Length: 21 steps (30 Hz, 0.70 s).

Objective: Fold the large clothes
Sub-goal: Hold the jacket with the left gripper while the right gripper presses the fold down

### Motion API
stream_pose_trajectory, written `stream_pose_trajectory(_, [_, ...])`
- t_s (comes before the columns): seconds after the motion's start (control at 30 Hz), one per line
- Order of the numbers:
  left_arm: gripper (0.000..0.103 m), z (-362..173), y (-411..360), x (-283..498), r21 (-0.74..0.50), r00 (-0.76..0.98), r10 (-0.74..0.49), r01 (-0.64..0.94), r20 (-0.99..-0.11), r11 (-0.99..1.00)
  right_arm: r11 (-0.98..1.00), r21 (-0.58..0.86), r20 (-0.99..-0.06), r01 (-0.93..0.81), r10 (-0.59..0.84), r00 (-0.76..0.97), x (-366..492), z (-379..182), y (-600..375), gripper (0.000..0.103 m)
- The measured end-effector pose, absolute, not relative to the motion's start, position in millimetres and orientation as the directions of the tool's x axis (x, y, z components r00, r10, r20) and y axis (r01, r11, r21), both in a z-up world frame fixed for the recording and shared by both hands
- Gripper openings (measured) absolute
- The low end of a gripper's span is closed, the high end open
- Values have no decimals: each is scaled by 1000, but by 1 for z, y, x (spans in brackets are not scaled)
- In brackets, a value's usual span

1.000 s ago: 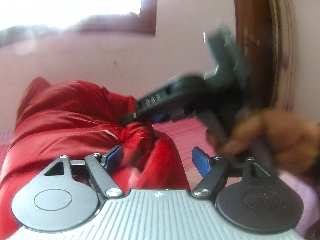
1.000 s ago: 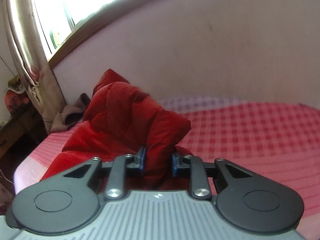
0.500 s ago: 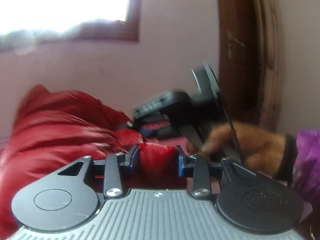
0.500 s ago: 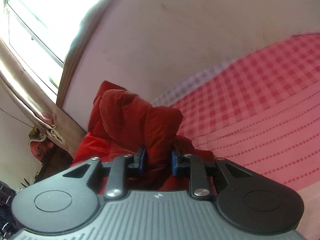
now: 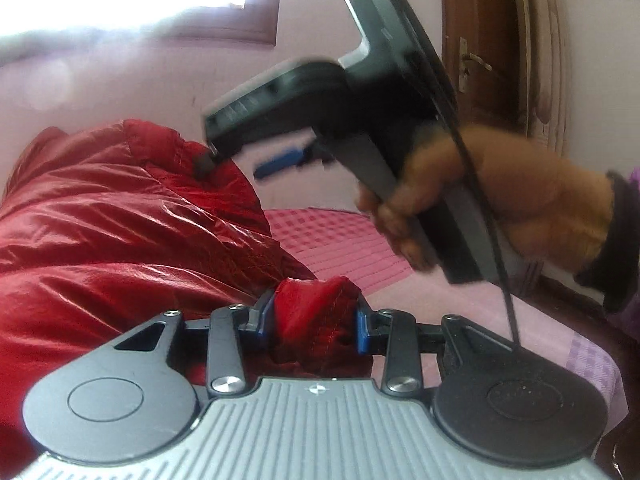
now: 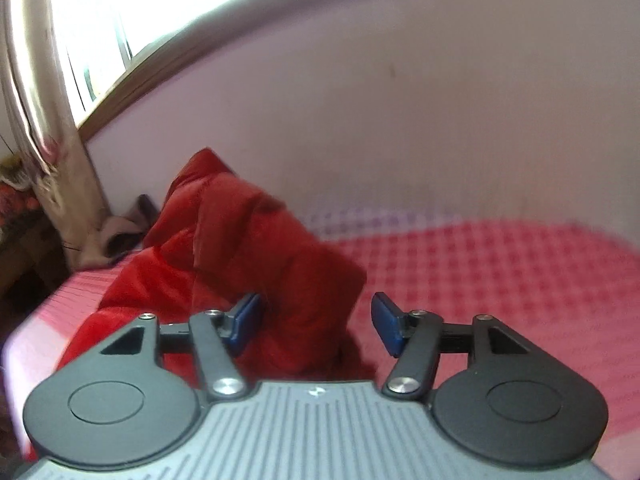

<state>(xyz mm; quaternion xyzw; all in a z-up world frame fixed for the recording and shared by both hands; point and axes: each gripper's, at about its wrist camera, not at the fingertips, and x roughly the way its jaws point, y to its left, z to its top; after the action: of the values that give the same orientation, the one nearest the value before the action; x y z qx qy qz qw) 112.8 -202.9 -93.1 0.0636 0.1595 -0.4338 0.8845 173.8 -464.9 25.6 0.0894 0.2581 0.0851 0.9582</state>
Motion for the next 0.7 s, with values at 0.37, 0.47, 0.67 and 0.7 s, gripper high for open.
stream_pose_trajectory(0.37, [41,-92,-208,116,-36,571,-749,787,-336,616,935,-29,-494,-354,294,818,202,40,-407,32])
stream_pose_trajectory(0.47, [41,-92,-209,114,-31,564,-754,794,-335,607,934,-47,-545,-355,274,793,211,27,-412,32])
stream_pose_trajectory(0.67, [41,-94,-213,116,-40,544,-764,805,-347,592,944,12,-590,-331,274,760,214,2,-428,29])
stream_pose_trajectory(0.7, [41,-95,-214,116,-43,540,-766,807,-350,589,943,18,-590,-331,277,758,212,-2,-430,29])
